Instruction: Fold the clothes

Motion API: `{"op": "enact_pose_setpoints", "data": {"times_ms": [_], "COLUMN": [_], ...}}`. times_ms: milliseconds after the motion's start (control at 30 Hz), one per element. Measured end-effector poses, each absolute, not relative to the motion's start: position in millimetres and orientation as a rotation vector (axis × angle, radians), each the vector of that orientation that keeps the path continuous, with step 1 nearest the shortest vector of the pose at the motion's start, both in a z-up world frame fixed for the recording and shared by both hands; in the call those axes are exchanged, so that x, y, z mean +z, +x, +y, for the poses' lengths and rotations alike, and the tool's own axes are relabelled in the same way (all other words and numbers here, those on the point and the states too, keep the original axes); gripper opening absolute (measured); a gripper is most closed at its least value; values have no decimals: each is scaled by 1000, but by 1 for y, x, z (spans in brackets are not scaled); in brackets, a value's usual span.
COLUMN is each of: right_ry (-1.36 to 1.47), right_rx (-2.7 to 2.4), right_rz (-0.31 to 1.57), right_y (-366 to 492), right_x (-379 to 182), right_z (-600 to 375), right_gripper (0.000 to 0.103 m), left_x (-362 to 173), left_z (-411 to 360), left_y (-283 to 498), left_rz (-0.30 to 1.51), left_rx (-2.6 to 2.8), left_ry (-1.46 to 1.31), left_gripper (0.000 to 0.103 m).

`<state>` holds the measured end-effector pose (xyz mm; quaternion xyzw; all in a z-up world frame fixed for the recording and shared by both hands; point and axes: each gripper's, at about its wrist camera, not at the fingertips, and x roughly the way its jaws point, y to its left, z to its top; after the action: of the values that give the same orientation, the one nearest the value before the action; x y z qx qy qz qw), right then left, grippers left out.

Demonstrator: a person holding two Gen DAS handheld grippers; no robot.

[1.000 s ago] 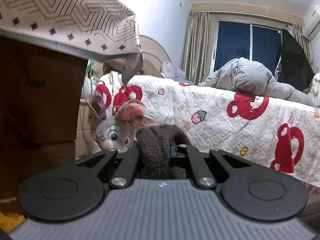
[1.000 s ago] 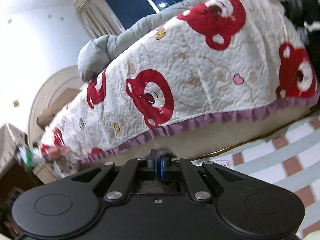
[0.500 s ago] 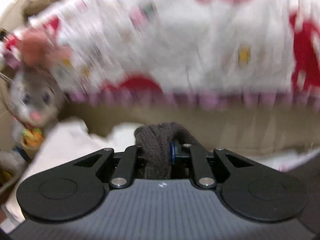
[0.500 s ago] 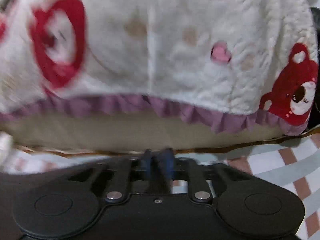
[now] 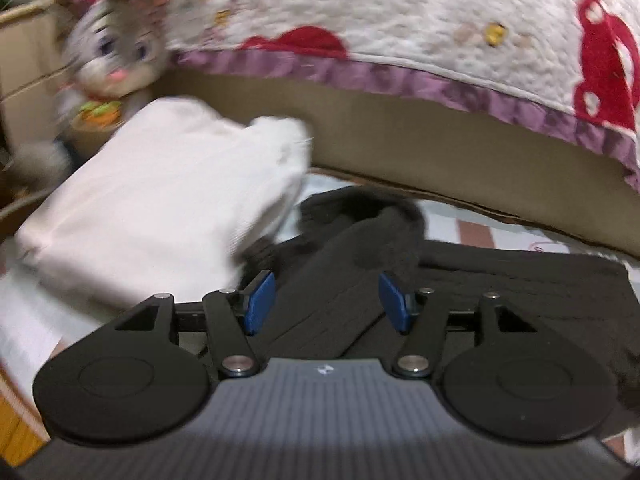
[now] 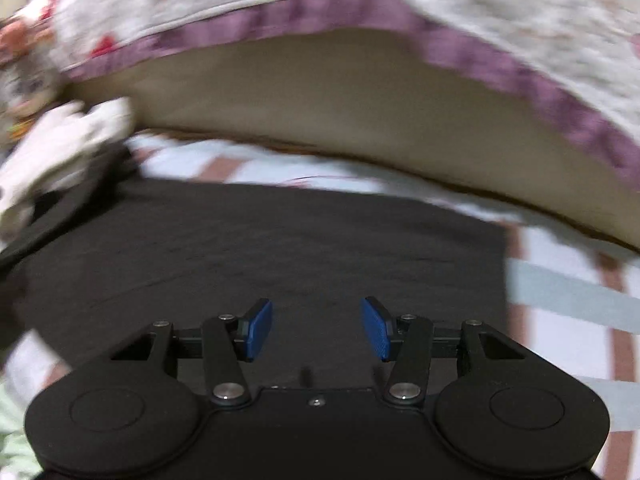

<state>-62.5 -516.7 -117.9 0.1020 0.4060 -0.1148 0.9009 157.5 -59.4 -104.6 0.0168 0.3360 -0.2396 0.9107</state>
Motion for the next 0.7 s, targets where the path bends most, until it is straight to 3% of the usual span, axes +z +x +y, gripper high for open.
{"op": "enact_pose_setpoints", "data": {"times_ms": [267,400,700], "right_ry": [268,248,107], "right_rx": [2,99,174], "right_rz": [851,884,1017], "right_y": [-20,5,31], "right_x": [-131,-143,-187], "right_z": [-431,-393,-355], "right_gripper": [56,56,60], "left_x": [-135,-139,-168], "left_z": [-5,-11,-32], "left_y": [154,156,164], "left_rz": [820,824,921], "left_rx": [-383,-346,-438], "left_ry": [-10,102,197], "left_gripper": [62,58,59]}}
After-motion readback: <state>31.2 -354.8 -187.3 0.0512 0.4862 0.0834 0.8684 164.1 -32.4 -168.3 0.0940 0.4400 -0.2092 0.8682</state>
